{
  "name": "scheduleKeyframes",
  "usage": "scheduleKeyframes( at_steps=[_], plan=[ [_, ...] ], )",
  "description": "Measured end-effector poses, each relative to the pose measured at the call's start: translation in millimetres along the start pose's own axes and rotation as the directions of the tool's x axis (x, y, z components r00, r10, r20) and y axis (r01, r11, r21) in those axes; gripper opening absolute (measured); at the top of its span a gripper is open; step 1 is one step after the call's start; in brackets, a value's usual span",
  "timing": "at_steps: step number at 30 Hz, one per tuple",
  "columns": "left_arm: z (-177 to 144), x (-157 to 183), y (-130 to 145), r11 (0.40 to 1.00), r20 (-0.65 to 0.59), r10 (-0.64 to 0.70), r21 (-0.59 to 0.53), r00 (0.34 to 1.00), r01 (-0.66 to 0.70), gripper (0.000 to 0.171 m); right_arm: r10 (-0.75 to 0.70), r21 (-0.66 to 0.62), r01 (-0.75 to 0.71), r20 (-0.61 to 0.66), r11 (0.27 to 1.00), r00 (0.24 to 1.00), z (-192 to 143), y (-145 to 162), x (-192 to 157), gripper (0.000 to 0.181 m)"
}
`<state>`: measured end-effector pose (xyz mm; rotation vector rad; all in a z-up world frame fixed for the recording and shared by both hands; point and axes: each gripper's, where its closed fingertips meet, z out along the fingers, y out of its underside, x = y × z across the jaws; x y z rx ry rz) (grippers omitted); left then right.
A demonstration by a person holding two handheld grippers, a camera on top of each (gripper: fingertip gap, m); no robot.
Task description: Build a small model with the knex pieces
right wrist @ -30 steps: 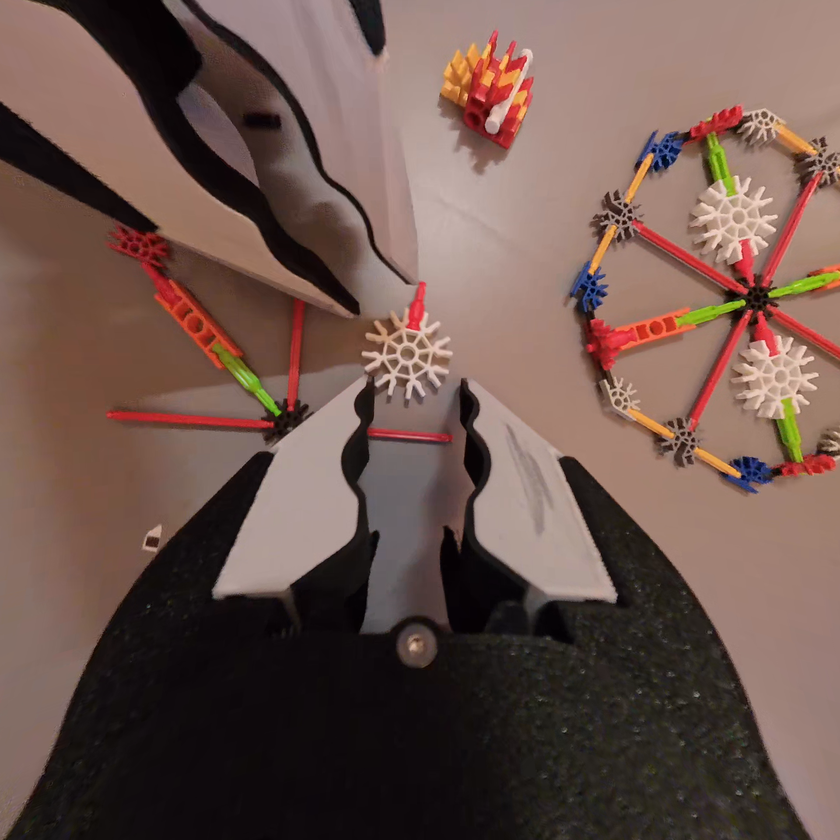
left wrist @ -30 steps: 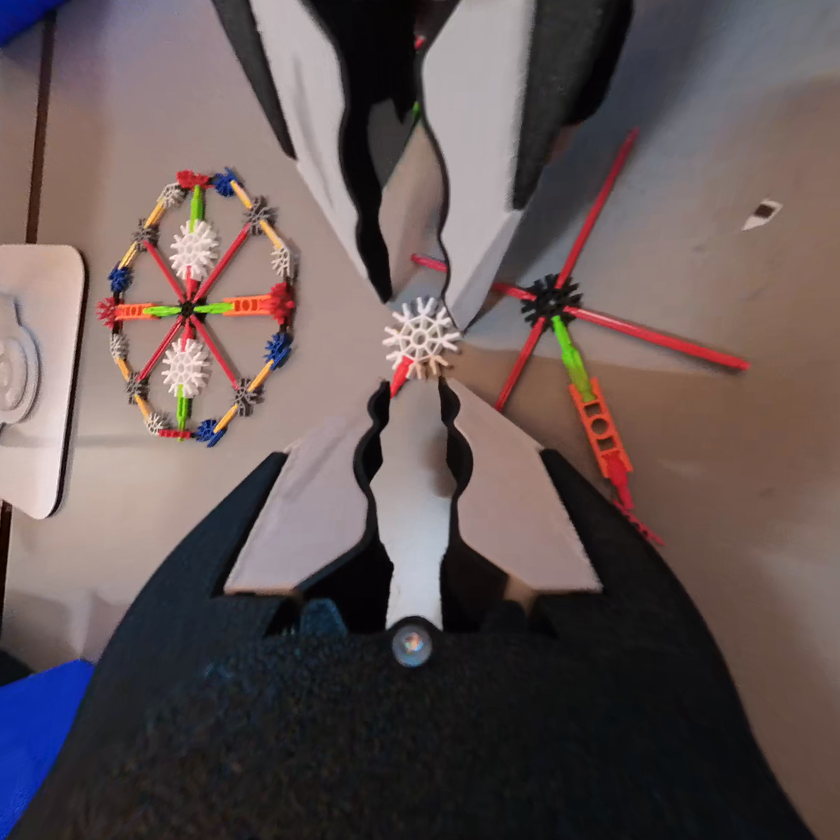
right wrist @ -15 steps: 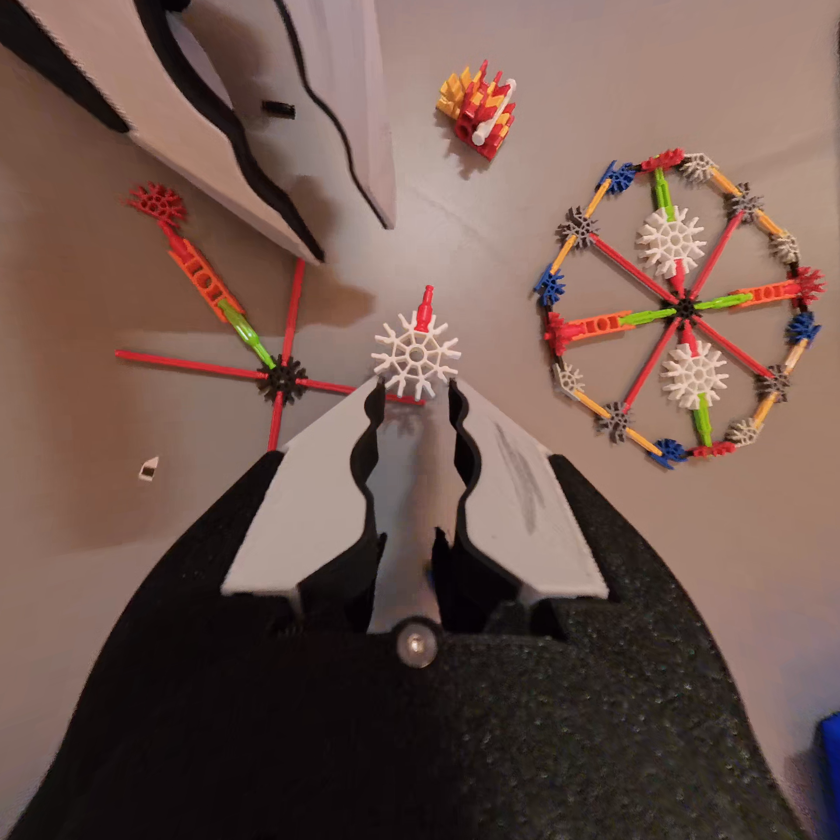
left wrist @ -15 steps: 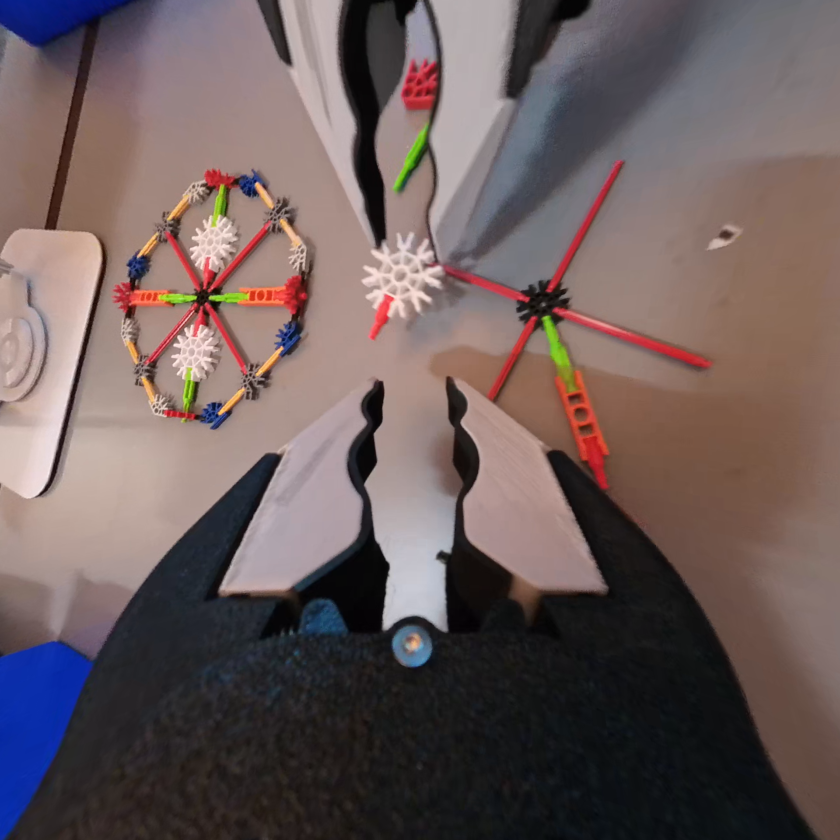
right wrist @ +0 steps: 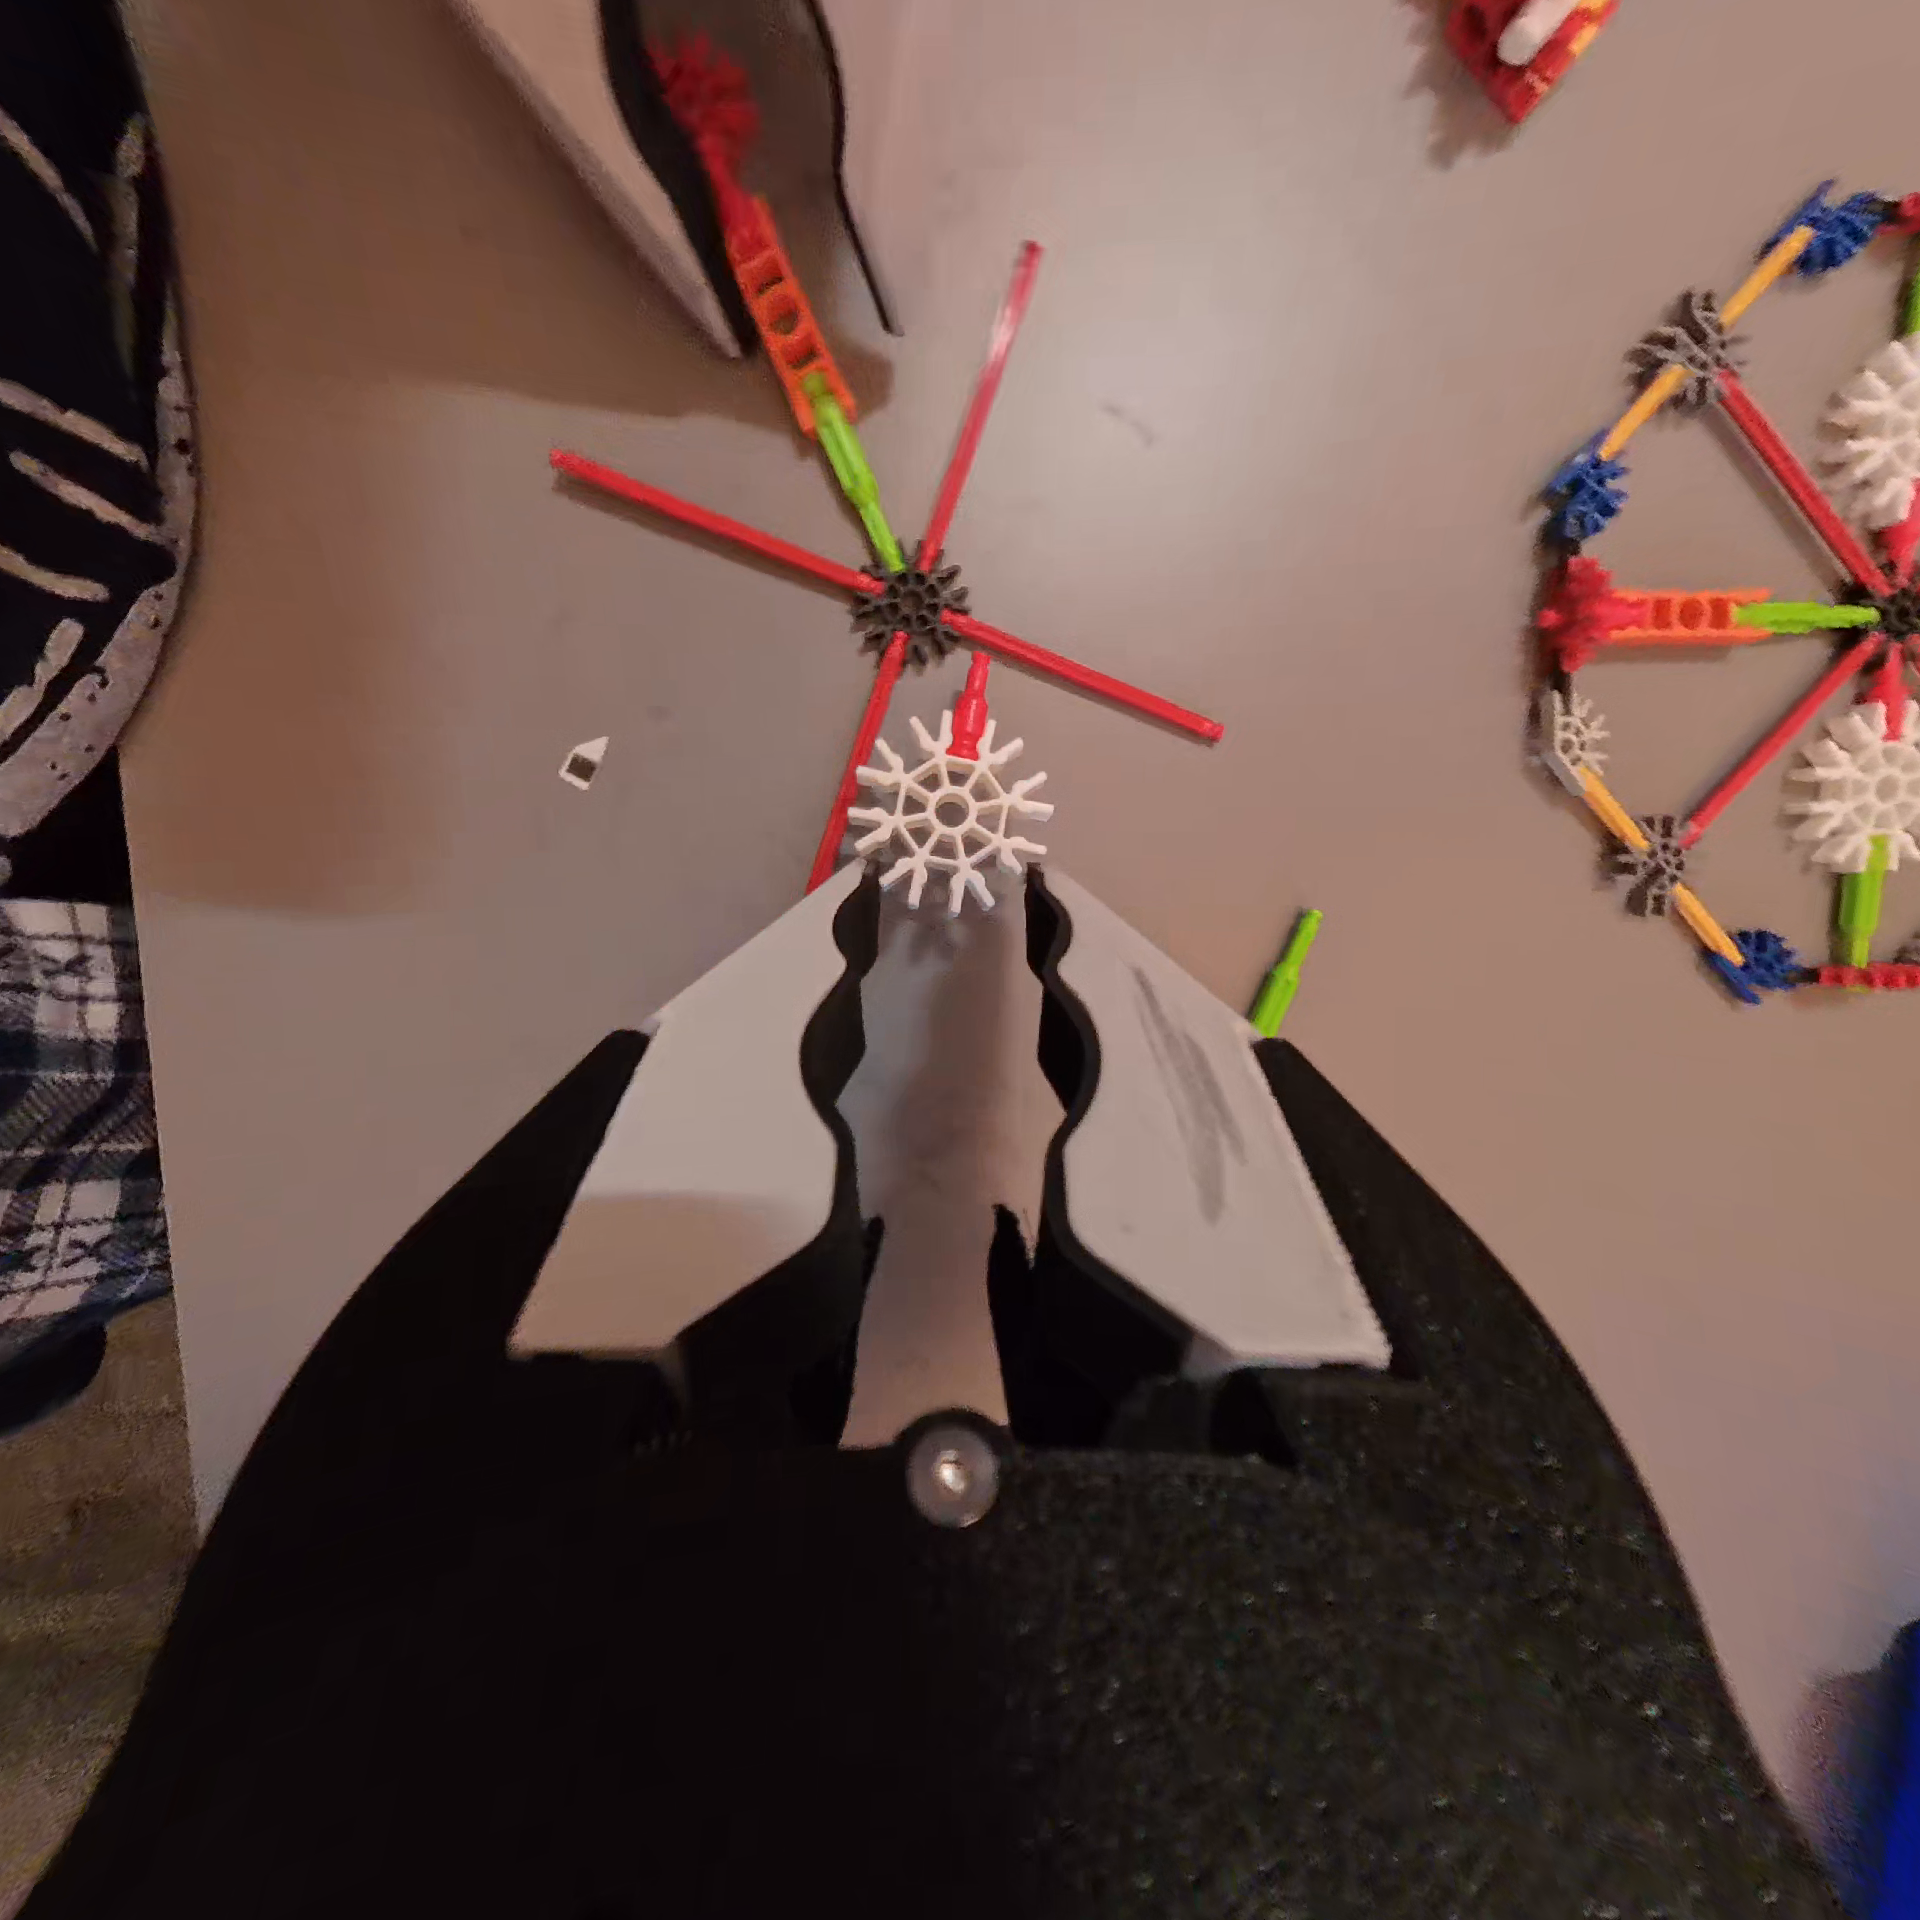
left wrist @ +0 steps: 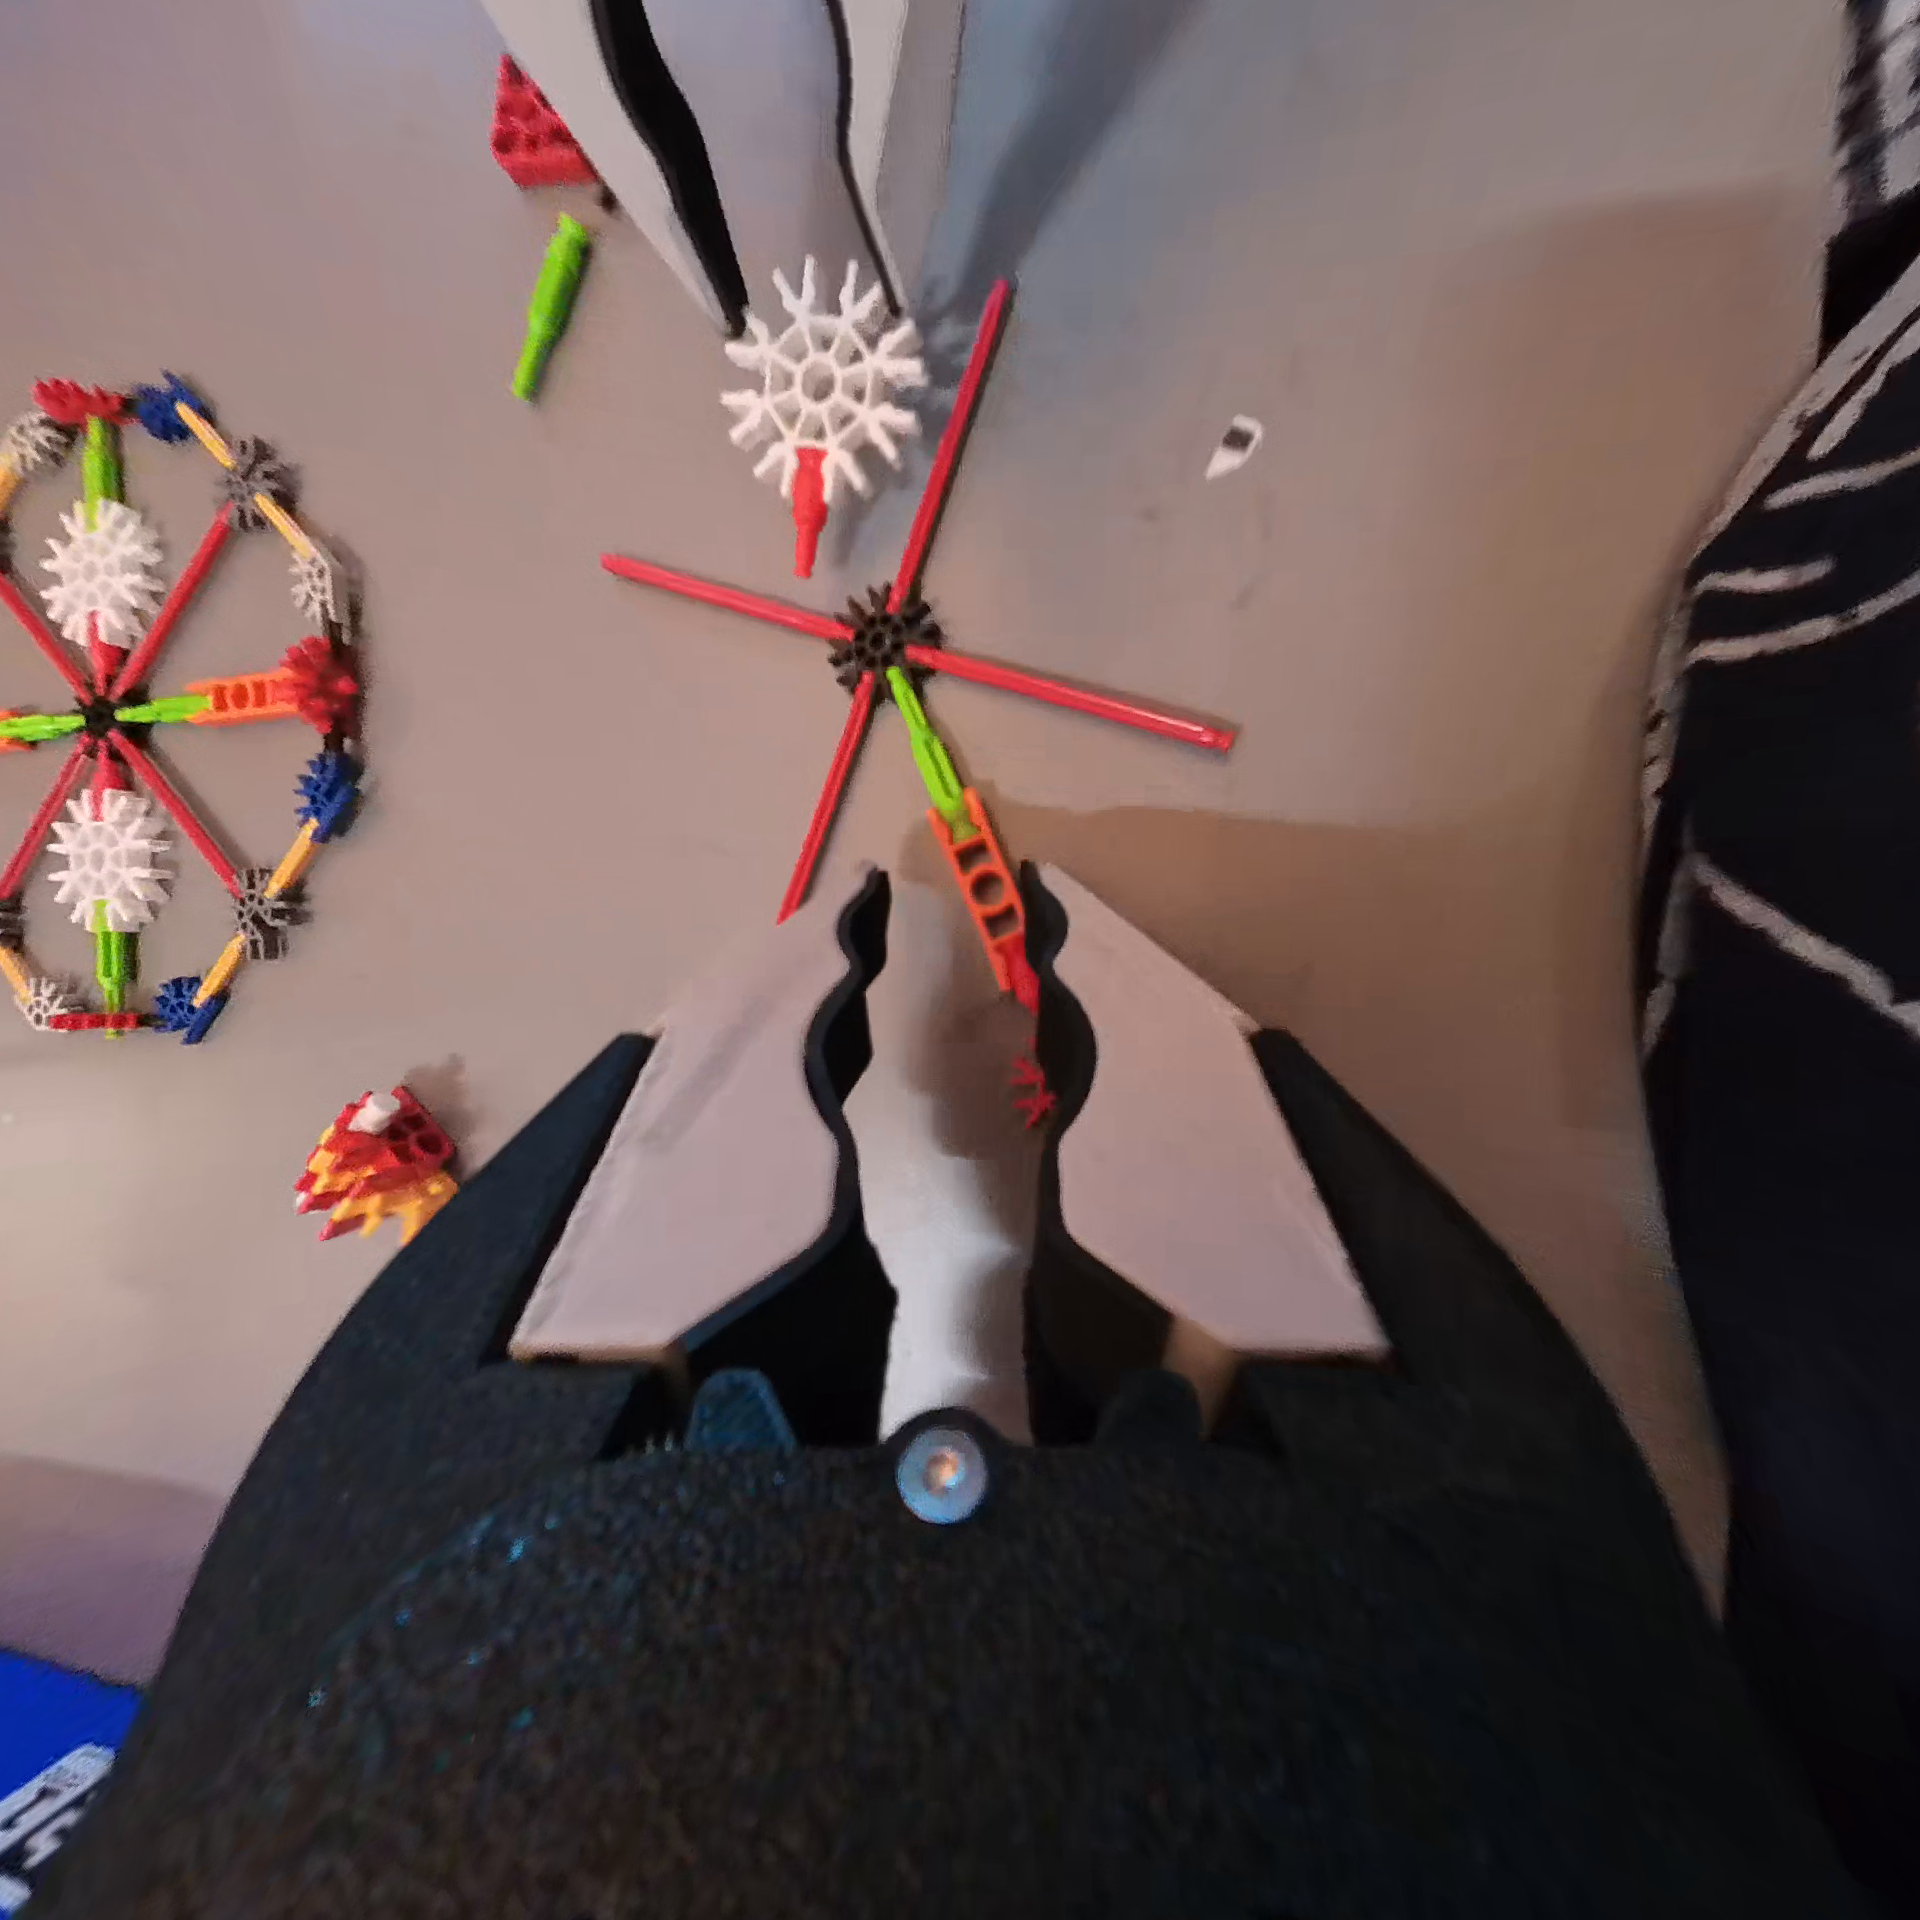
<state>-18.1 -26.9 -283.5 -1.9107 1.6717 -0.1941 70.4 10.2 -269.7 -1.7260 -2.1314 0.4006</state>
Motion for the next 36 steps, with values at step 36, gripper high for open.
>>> scheduleKeyframes(
  at_steps=[36],
  plan=[
    [0.5, -10.1, 10.7, 0.998, -0.008, 0.061, -0.001, 0.998, -0.061, 0.010, -0.108, 0.021, 0.106, 0.094, 0.994, 0.990, 9.5, -6.5, -2.8, 0.027]
  ],
)
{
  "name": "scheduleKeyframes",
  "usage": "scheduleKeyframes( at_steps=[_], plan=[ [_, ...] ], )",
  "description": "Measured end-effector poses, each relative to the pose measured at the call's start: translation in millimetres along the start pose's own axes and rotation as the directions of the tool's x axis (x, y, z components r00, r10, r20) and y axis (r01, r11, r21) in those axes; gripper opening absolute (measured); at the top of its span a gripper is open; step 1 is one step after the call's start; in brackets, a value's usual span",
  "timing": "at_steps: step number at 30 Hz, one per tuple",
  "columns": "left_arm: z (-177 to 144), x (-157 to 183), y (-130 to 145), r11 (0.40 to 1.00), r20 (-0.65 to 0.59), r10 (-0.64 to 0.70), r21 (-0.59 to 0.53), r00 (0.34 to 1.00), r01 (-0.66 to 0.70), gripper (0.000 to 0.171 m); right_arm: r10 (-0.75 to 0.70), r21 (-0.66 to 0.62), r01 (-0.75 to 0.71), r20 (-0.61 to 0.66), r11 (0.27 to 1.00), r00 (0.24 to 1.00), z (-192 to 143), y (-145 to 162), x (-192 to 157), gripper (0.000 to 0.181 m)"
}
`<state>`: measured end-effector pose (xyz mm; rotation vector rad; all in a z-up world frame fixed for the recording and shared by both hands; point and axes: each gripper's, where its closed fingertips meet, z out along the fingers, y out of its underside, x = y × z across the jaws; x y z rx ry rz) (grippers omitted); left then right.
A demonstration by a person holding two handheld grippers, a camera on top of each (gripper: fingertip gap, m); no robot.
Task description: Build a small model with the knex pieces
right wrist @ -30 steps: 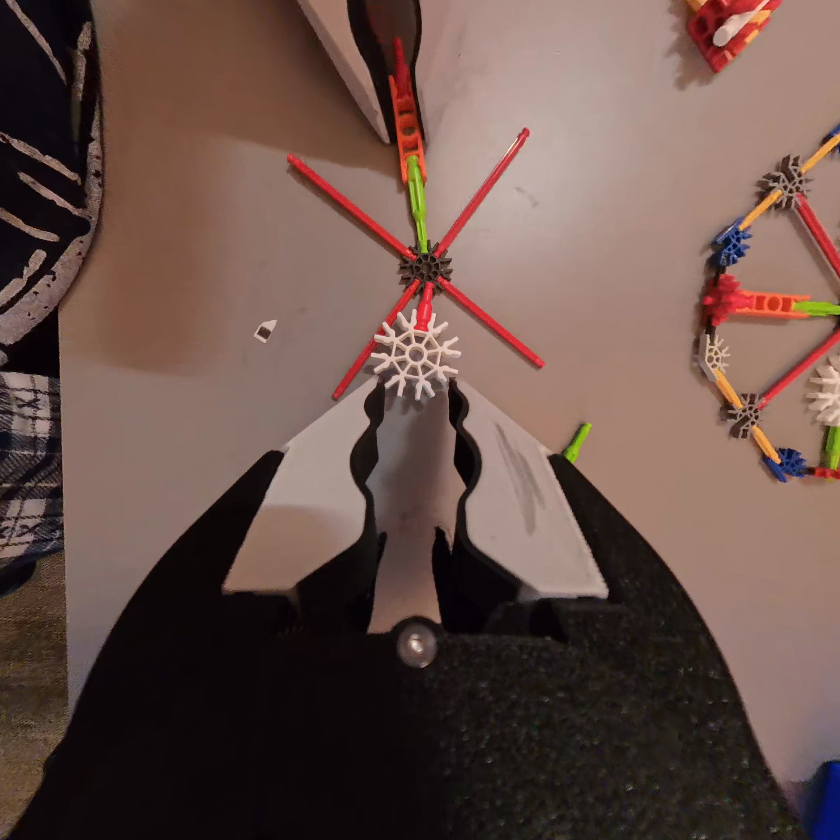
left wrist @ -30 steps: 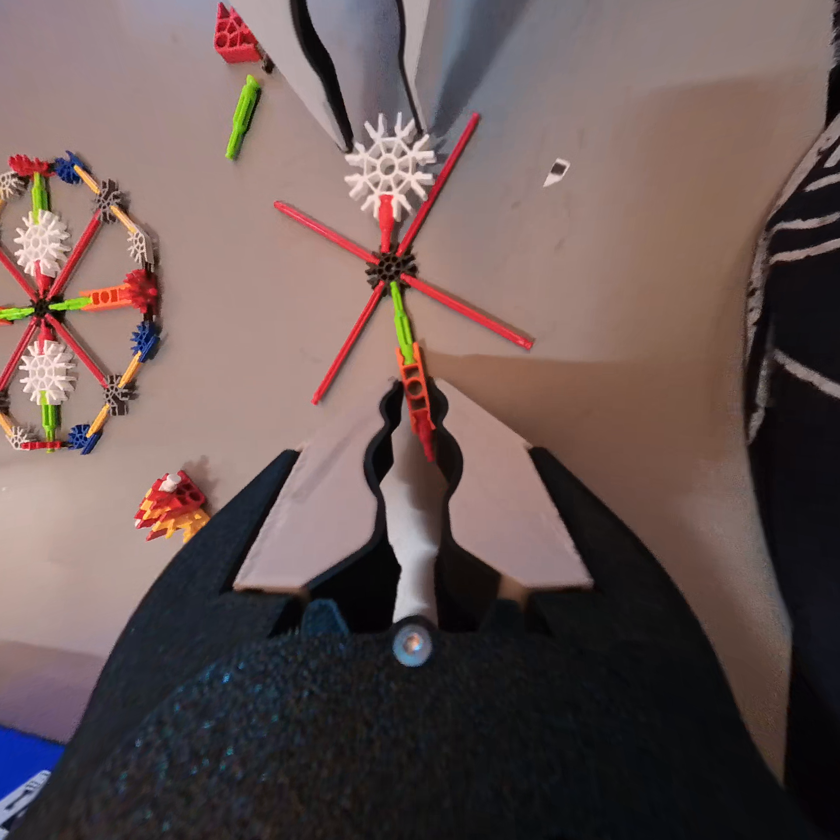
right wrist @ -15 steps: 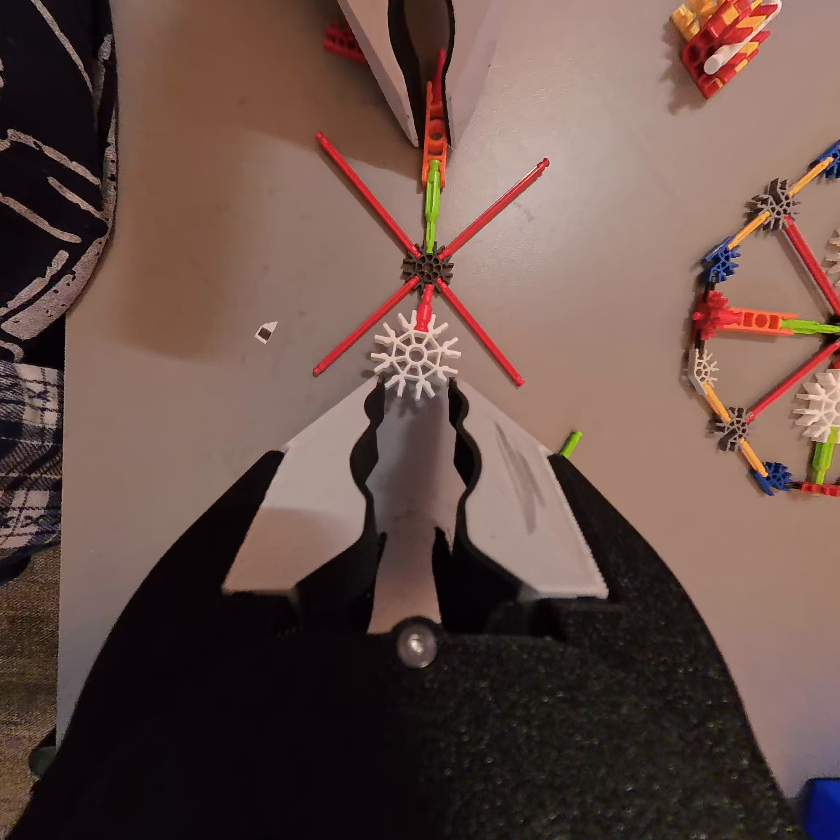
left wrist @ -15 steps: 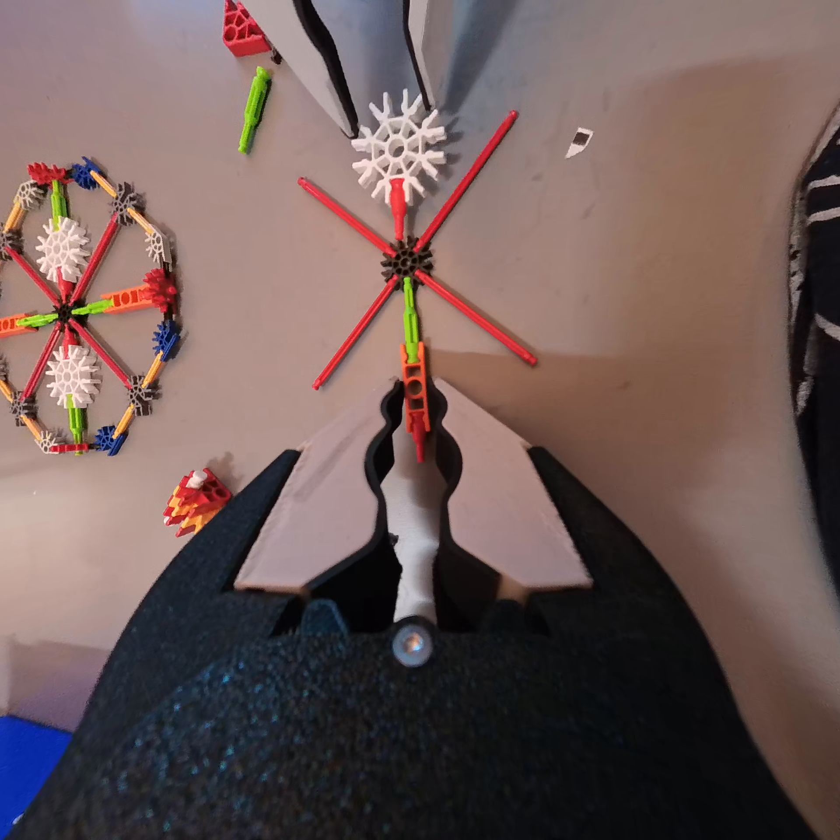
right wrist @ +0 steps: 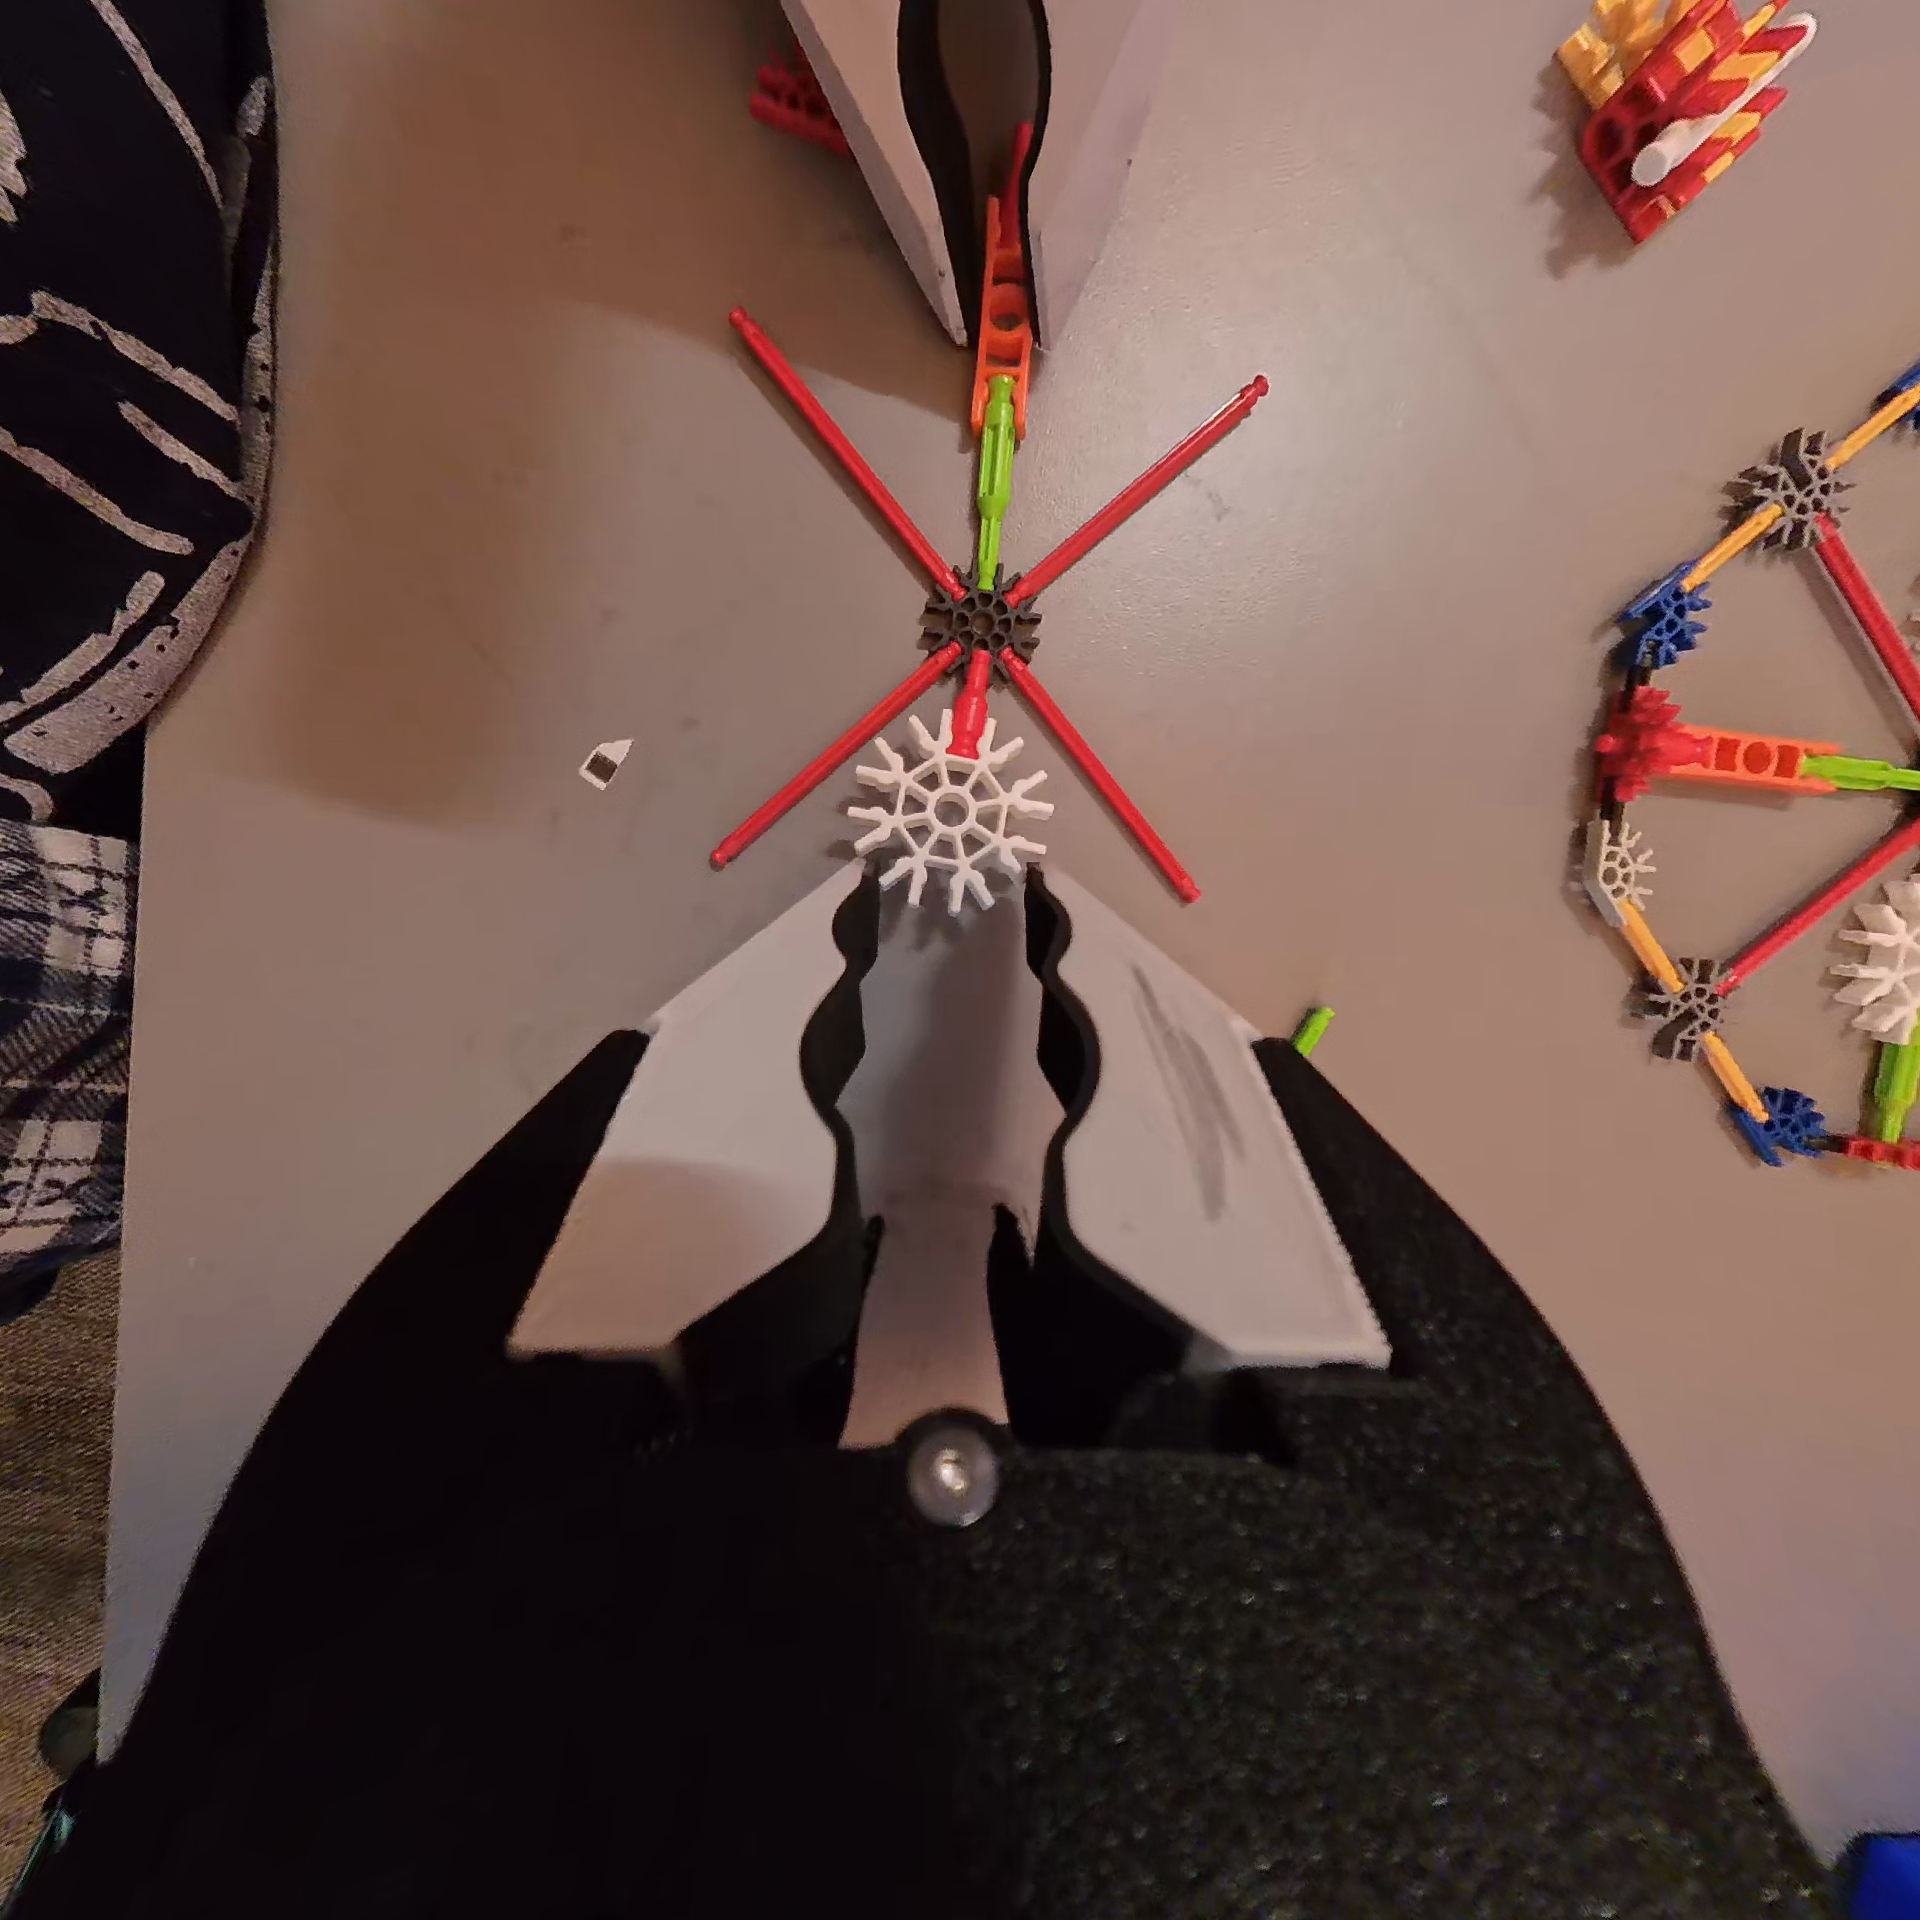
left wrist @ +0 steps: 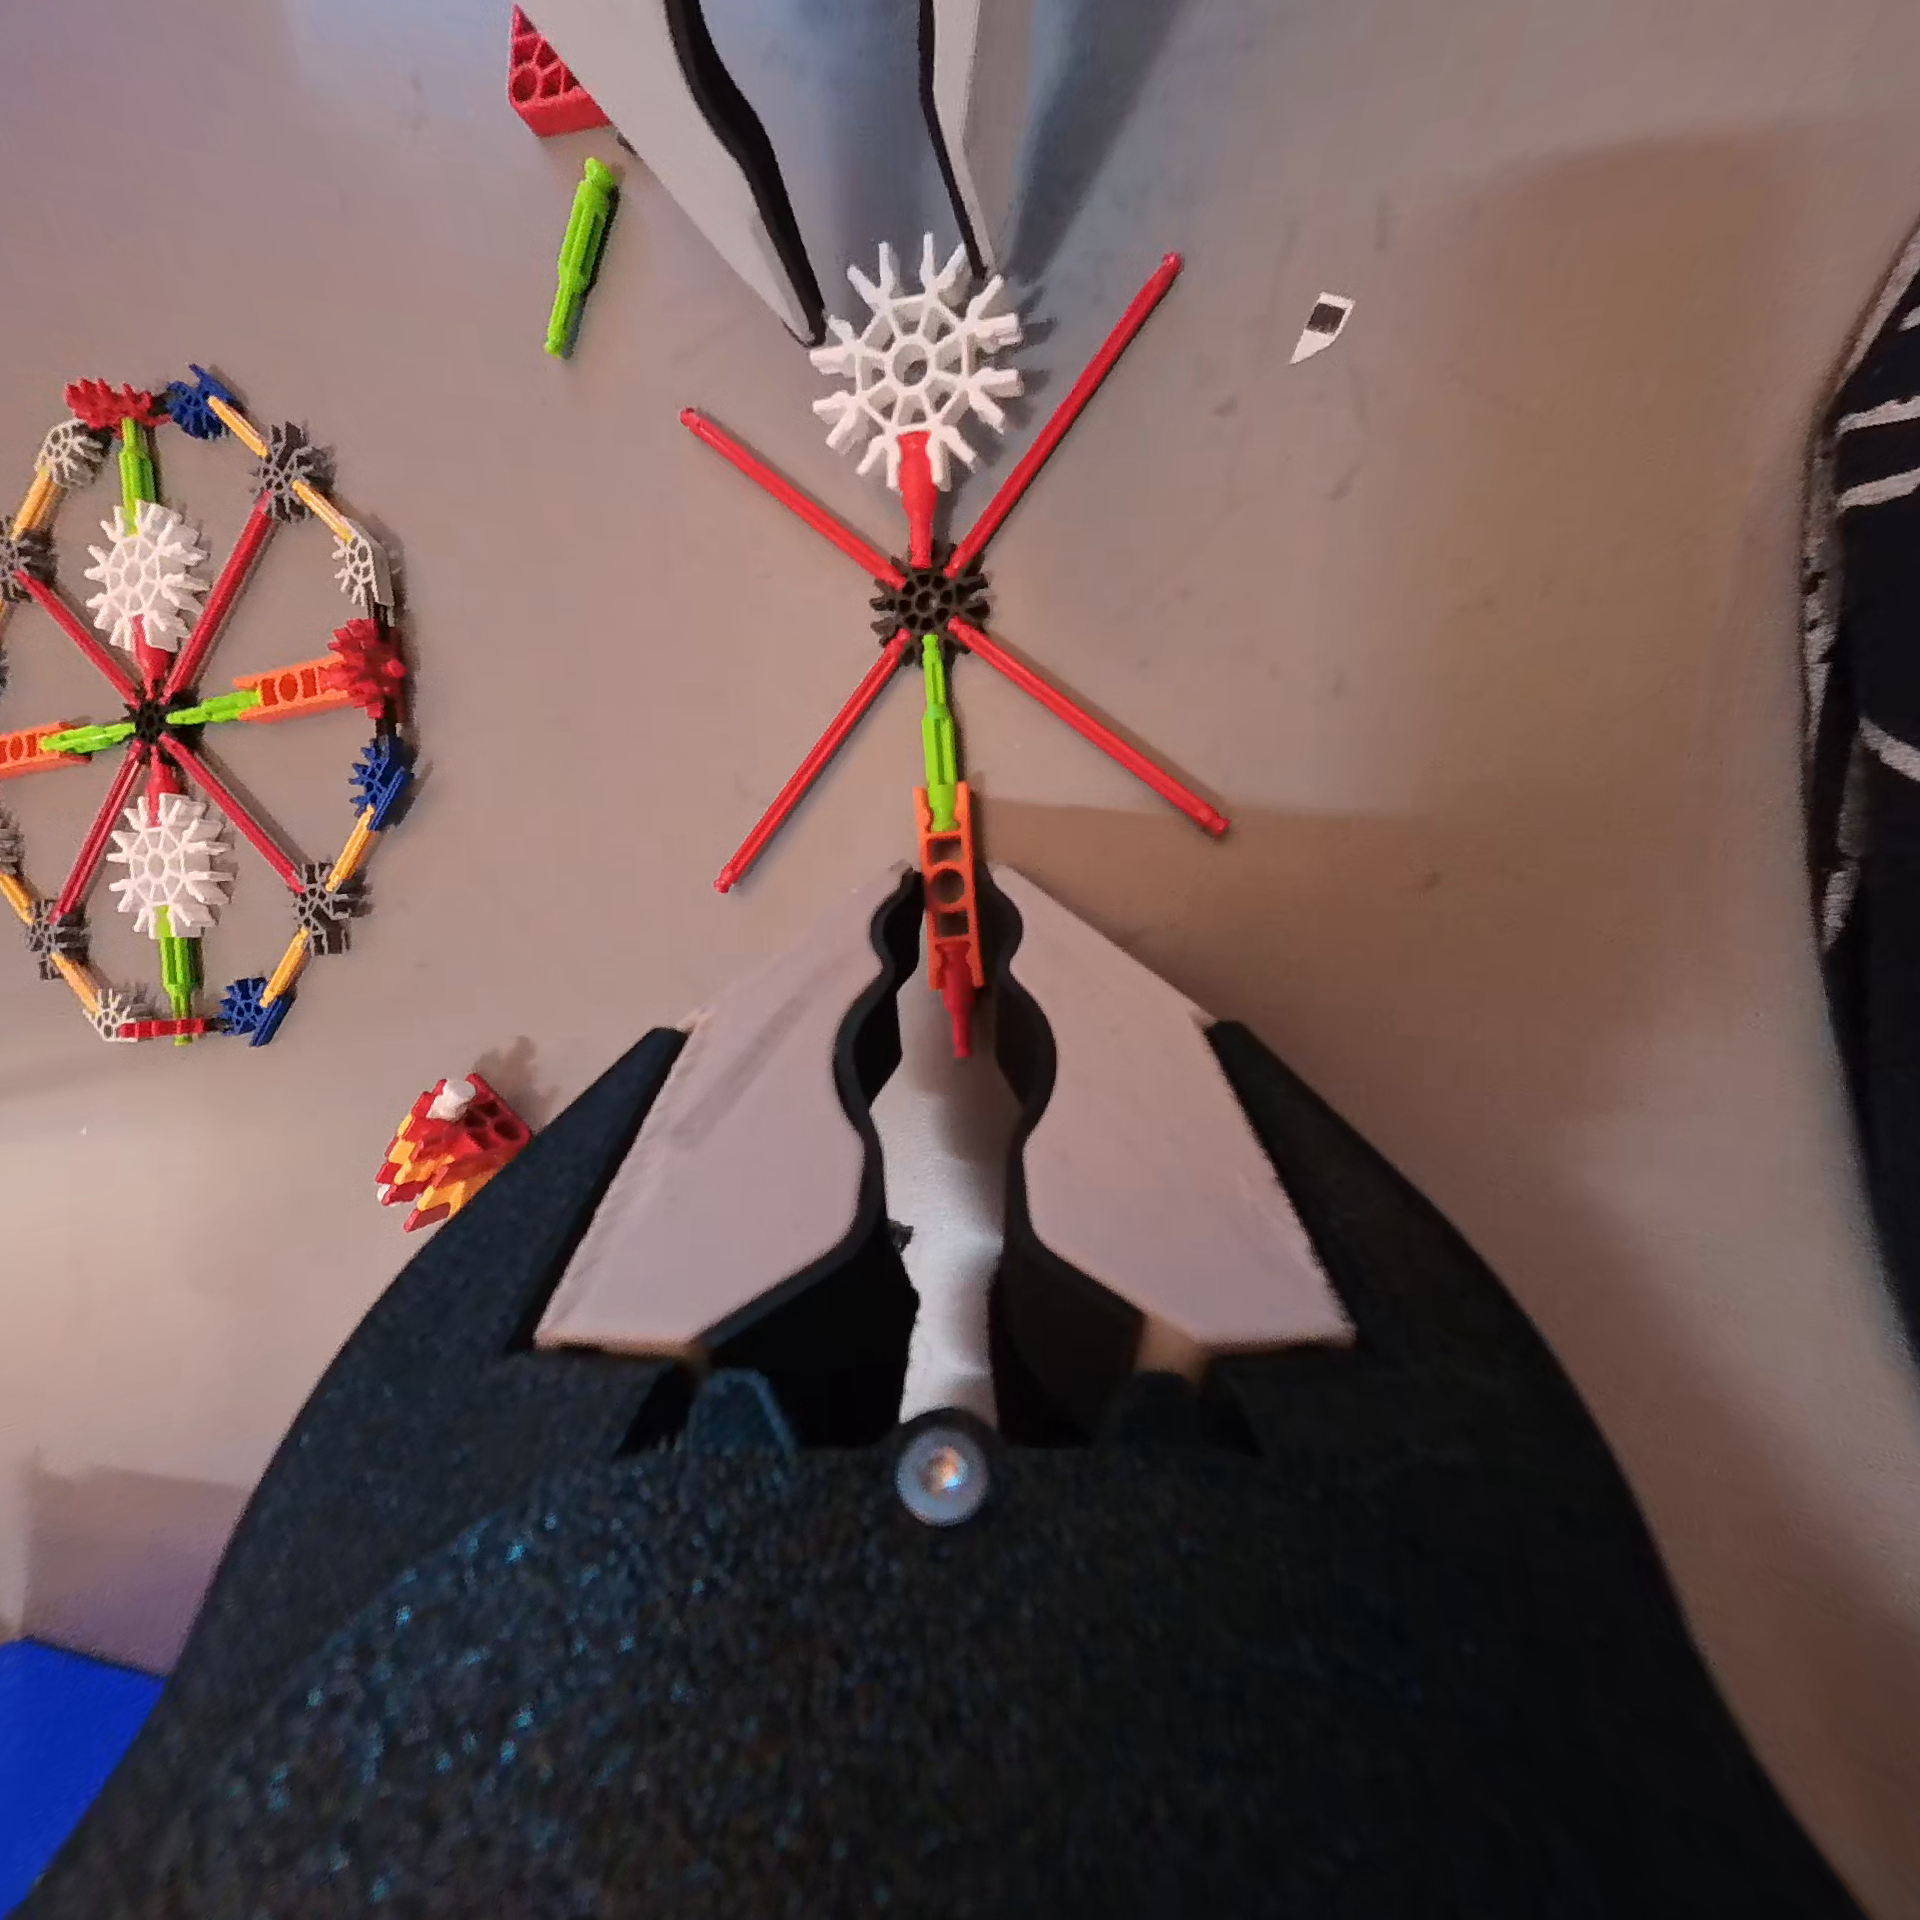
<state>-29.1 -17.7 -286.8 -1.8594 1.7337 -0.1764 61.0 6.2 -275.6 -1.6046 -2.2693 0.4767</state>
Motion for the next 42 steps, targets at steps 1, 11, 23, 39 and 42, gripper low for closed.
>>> scheduleKeyframes(
  at_steps=[1, 11, 23, 39, 42],
  plan=[
    [0.0, 0.3, 0.0, 1.000, 0.000, 0.000, 0.000, 1.000, 0.000, 0.010, 0.000, 0.000, 0.000, 0.000, 1.000, 1.000, 0.0, 0.0, 0.3, 0.027],
    [0.1, 2.3, -0.7, 1.000, 0.001, -0.003, 0.002, 1.000, 0.003, 0.009, -0.006, 0.004, 0.006, 0.008, 1.000, 1.000, 0.1, -0.2, -0.6, 0.027],
    [0.3, 3.0, -1.8, 1.000, -0.002, 0.005, 0.005, 1.000, -0.005, 0.009, -0.028, -0.003, 0.028, 0.006, 1.000, 1.000, -4.6, -2.0, 1.9, 0.027],
    [0.9, -5.4, -1.7, 0.945, -0.064, 0.324, -0.033, 0.944, -0.326, 0.011, -0.182, -0.123, 0.201, 0.148, 0.972, 0.972, 2.2, -7.2, 0.8, 0.027],
    [3.4, -16.2, -0.1, 0.947, -0.007, 0.318, -0.055, 0.948, -0.318, 0.012, -0.167, -0.110, 0.184, 0.153, 0.977, 0.974, 4.3, -6.6, -1.3, 0.027]
  ],
)
